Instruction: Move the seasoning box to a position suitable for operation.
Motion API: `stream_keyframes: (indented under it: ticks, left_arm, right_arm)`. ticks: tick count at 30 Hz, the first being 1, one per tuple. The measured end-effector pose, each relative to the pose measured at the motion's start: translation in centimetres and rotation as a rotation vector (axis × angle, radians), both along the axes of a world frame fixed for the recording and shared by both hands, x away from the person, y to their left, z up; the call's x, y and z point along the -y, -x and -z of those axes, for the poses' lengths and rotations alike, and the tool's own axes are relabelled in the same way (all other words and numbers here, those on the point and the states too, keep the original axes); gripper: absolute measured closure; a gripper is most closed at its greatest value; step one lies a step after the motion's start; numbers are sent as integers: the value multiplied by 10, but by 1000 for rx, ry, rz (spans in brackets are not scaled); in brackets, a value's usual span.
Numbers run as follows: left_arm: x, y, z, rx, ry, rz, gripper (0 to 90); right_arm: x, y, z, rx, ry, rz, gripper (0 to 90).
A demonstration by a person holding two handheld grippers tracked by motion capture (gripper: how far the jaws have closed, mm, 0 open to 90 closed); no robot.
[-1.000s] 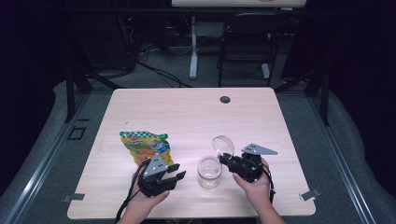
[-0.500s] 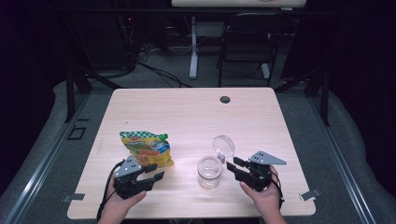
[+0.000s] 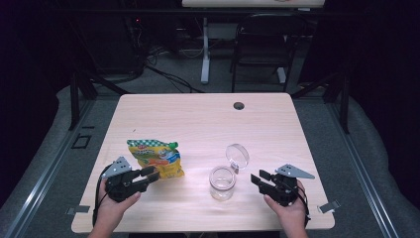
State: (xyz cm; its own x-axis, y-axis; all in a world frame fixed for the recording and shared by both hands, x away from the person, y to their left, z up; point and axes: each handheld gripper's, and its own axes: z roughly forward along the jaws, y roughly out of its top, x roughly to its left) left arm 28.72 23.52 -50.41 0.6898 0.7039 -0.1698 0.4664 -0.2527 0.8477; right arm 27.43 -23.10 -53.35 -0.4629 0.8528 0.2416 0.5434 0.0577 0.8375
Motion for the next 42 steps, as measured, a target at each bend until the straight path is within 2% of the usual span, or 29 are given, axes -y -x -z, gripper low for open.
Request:
stream_keyframes:
  ticks: [7,8,11,13,15,18,20,25,33,39,40,42]
  left_arm:
    - [-14,-3,3,-11,-15,-56,652]
    - [-21,-3,3,-6,-7,-64,652]
    - [-27,-4,3,1,-4,-68,652]
    - [-37,-5,4,0,-3,-99,651]
    - [-43,-6,4,3,1,-116,640]
    - [-48,-7,6,10,4,-135,582]
    - [-51,-9,7,14,18,-140,559]
    - [-54,-16,9,19,29,-141,506]
    - [-53,-31,19,-14,34,-96,402]
    - [-50,-39,26,-34,39,-77,394]
    - [-49,-41,29,-41,54,-63,396]
    - [-48,-43,30,-51,56,-46,403]
  right_arm:
    - [2,-1,-1,3,20,8,574]
    - [1,-1,0,8,34,15,562]
    - [0,-1,0,18,51,26,547]
    - [-1,-2,0,19,58,38,544]
    - [0,-3,1,7,52,39,545]
    - [0,-5,4,-34,8,27,551]
    - [0,-5,5,-36,13,26,555]
    - [2,-5,6,-22,30,41,555]
    - [6,-5,10,-32,31,65,553]
    - [10,-4,12,-48,28,77,546]
    - [10,-3,12,-49,25,82,547]
    - [11,-3,12,-51,24,82,546]
